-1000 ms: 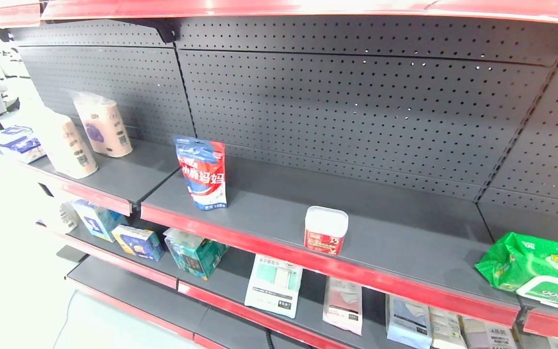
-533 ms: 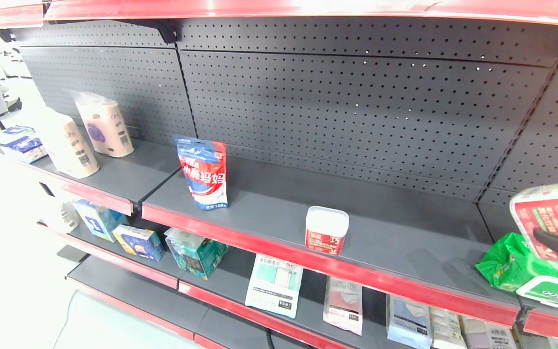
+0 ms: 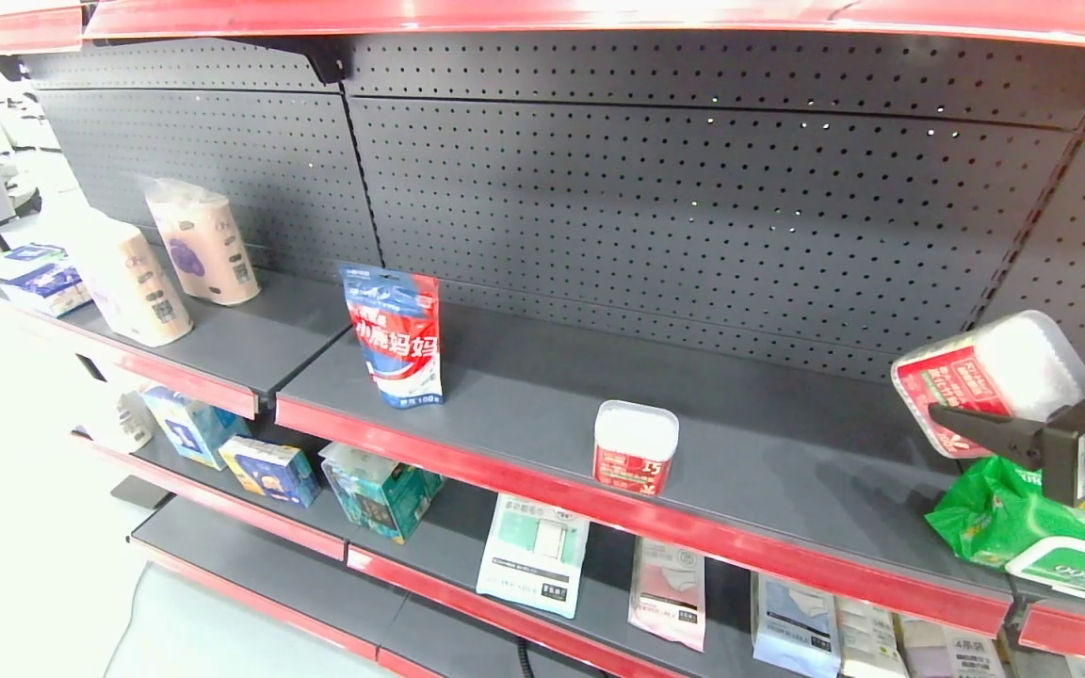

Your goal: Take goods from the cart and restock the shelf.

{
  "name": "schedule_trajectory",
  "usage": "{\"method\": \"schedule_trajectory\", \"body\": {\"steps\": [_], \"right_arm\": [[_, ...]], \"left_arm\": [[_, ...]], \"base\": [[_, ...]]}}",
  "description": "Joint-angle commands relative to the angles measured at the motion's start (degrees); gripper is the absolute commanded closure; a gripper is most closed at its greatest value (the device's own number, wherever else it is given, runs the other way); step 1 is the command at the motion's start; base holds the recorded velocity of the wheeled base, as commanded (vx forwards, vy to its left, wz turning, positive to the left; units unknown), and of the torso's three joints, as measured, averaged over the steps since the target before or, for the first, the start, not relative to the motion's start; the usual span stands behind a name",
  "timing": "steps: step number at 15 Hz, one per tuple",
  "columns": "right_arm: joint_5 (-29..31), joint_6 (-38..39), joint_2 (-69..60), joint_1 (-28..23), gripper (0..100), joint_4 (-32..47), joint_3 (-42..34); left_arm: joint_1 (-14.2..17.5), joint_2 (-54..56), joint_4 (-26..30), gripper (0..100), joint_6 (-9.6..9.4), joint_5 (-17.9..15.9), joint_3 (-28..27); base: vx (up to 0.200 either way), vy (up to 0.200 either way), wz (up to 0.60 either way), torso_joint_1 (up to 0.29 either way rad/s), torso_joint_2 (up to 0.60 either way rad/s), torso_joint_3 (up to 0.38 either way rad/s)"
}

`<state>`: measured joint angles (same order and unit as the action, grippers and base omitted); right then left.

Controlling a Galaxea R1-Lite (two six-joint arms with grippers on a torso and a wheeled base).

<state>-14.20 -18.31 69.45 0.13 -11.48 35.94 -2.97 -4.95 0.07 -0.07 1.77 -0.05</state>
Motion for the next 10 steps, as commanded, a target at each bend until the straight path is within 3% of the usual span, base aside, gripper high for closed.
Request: {"method": "schedule_trajectory", "body": {"steps": [1, 5, 10], "right_arm": [[0.0, 0.0, 2.2, 0.0, 100, 0.0, 0.2], [-1.5, -0.5, 6.0, 1.1, 100, 0.0, 2.6], [-4.6, -3.4, 15.0, 1.1, 100, 0.0, 7.5]], "left_arm": [[0.4, 0.4, 0.1, 0, -1.68, -1.9, 0.0], [0.4, 0.4, 0.1, 0, -0.1, -2.5, 0.0], [0.4, 0.4, 0.1, 0, -0.01, -2.5, 0.0]], "base": [[0.0, 0.0, 0.0, 0.0, 0.0, 0.0], [0.0, 0.0, 0.0, 0.0, 0.0, 0.0], [0.0, 0.0, 0.0, 0.0, 0.0, 0.0]]}}
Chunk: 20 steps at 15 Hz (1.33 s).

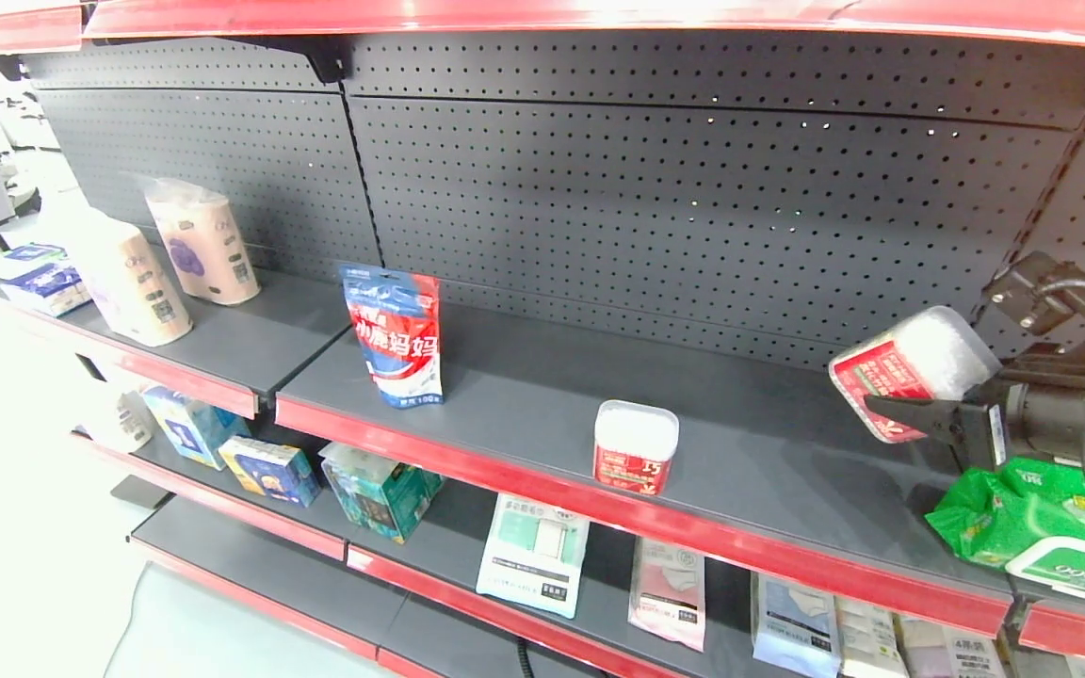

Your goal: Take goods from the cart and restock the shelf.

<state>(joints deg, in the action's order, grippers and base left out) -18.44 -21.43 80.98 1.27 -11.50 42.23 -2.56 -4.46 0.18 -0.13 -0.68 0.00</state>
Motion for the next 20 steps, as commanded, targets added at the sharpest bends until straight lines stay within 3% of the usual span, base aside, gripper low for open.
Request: {"method": "schedule_trajectory", "body": {"steps": [1, 9, 20], "right_arm": [[-1.4, -0.7, 5.4, -0.5, 100, 0.0, 2.8], [-6.3, -6.6, 23.9, -0.1, 100, 0.1, 16.0], [-5.6, -13.5, 32.6, 6.8, 100, 0.2, 22.6]], "left_arm": [[0.0, -0.1, 0.0, 0, 0.05, 0.0, 0.0], [0.0, -0.1, 0.0, 0, 0.05, 0.0, 0.0], [0.0, -0.1, 0.0, 0, 0.05, 0.0, 0.0]], "base": [[0.0, 0.0, 0.0, 0.0, 0.0, 0.0], [0.0, 0.0, 0.0, 0.0, 0.0, 0.0], [0.0, 0.0, 0.0, 0.0, 0.0, 0.0]]}}
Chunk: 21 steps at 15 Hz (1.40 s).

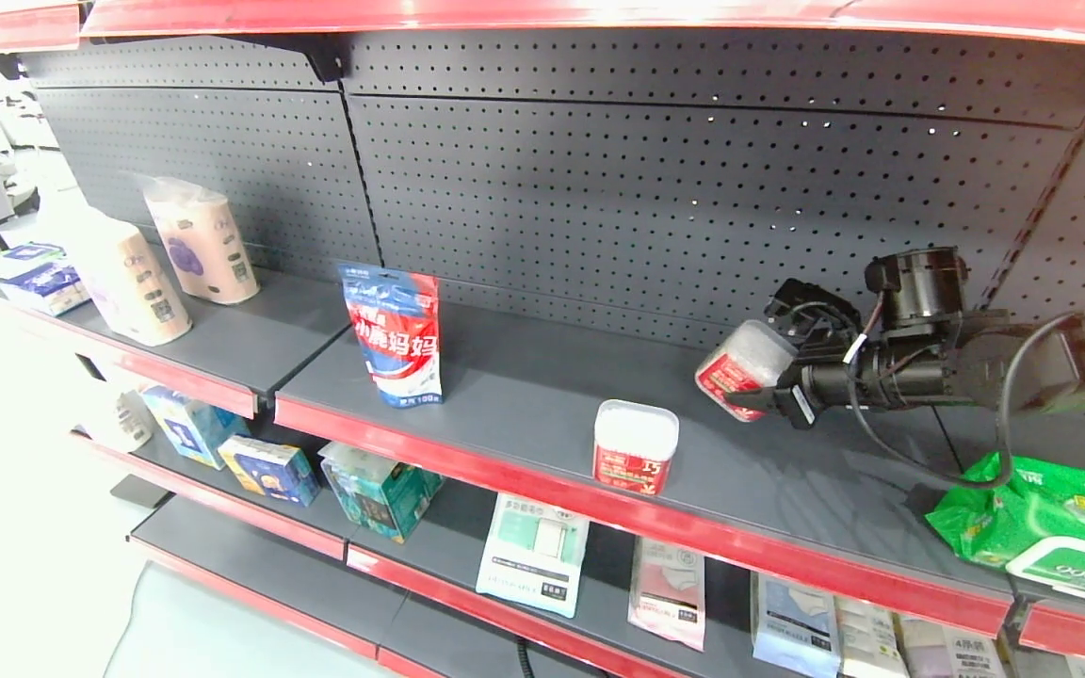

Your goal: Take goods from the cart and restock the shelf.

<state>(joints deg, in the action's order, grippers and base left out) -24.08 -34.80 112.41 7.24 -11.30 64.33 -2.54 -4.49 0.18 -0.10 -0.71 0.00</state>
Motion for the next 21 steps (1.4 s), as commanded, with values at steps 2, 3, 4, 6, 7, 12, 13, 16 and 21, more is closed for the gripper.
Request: {"method": "schedule_trajectory", "body": {"steps": [2, 3, 4, 6, 7, 12, 13, 16, 21], "right_arm": [[0.3, -0.2, 1.8, 1.7, 100, 0.0, 0.7], [0.4, -0.4, 2.4, 2.6, 100, -0.2, 0.8], [0.8, -1.6, 3.2, 3.4, 100, -0.9, 1.0], [3.2, -1.8, 4.2, 4.6, 100, -2.1, 1.8], [3.7, -2.0, 4.4, 4.7, 100, -2.1, 2.1], [5.5, -2.5, 5.5, 5.7, 100, -2.1, 2.2], [5.5, -2.5, 5.6, 5.7, 100, -2.1, 2.2], [5.9, -2.5, 6.3, 5.9, 100, -2.1, 2.2], [6.7, -2.5, 7.6, 6.6, 100, -2.1, 2.5]], "left_arm": [[0.0, -0.1, 0.0, 0, 0.01, 0.0, 0.0], [0.0, -0.1, 0.0, 0, 0.01, 0.0, 0.0], [0.0, -0.1, 0.0, 0, 0.01, 0.0, 0.0], [0.0, -0.1, 0.0, 0, 0.01, 0.0, 0.0], [0.0, -0.1, 0.0, 0, 0.01, 0.0, 0.0], [0.0, -0.1, 0.0, 0, 0.01, 0.0, 0.0], [0.0, -0.1, 0.0, 0, 0.01, 0.0, 0.0], [0.0, -0.1, 0.0, 0, 0.01, 0.0, 0.0], [0.0, -0.1, 0.0, 0, 0.01, 0.0, 0.0]], "base": [[0.0, 0.0, 0.0, 0.0, 0.0, 0.0], [0.0, 0.0, 0.0, 0.0, 0.0, 0.0], [0.0, 0.0, 0.0, 0.0, 0.0, 0.0], [0.0, 0.0, 0.0, 0.0, 0.0, 0.0], [0.0, 0.0, 0.0, 0.0, 0.0, 0.0], [0.0, 0.0, 0.0, 0.0, 0.0, 0.0], [0.0, 0.0, 0.0, 0.0, 0.0, 0.0], [0.0, 0.0, 0.0, 0.0, 0.0, 0.0], [0.0, 0.0, 0.0, 0.0, 0.0, 0.0]]}}
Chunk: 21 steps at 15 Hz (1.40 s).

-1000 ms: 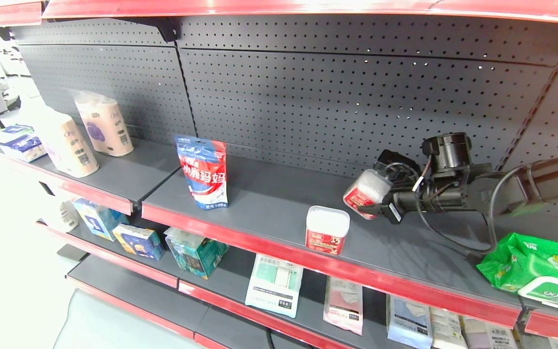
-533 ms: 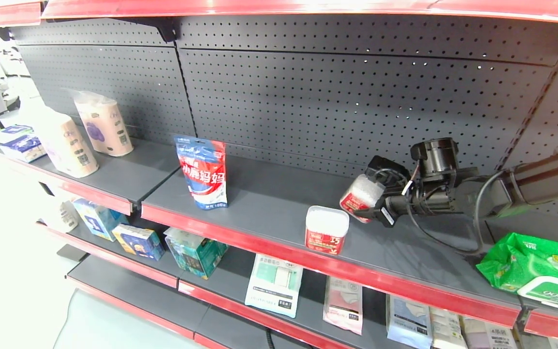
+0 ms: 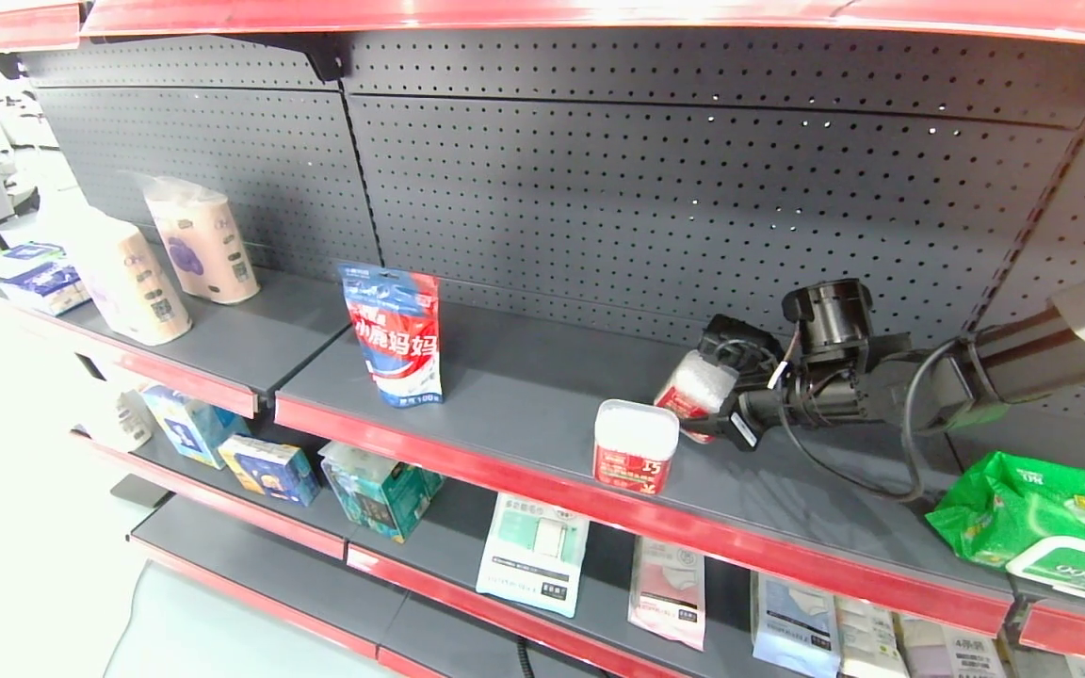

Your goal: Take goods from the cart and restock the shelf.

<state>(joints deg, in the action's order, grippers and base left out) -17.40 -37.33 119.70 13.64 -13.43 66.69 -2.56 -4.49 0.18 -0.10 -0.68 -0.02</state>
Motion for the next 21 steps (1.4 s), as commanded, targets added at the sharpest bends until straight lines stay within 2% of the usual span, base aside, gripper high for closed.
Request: {"method": "schedule_trajectory", "body": {"steps": [1, 4, 5, 11, 21], "right_arm": [[0.0, 0.0, 0.7, 0.2, 100, 0.0, 0.5], [-0.2, 0.0, 0.9, 0.2, 100, 0.1, 0.5], [-0.1, 0.0, 0.9, 0.2, 0, 0.0, 0.5], [0.1, 0.1, 0.4, -0.2, 0, -0.1, 0.5], [6.2, 1.4, -1.9, -2.8, 0, -0.2, -2.4]], "left_arm": [[0.0, -0.1, 0.0, 0, 0.01, 0.0, 0.0], [0.0, -0.1, 0.0, 0, 0.01, 0.0, 0.0], [0.0, -0.1, 0.0, 0, 0.01, 0.0, 0.0], [0.0, -0.1, 0.0, 0, 0.01, 0.0, 0.0], [0.0, -0.1, 0.0, 0, 0.01, 0.0, 0.0]], "base": [[0.0, 0.0, 0.0, 0.0, 0.0, 0.0], [0.0, 0.0, 0.0, 0.0, 0.0, 0.0], [0.0, 0.0, 0.0, 0.0, 0.0, 0.0], [0.0, 0.0, 0.0, 0.0, 0.0, 0.0], [0.0, 0.0, 0.0, 0.0, 0.0, 0.0]]}}
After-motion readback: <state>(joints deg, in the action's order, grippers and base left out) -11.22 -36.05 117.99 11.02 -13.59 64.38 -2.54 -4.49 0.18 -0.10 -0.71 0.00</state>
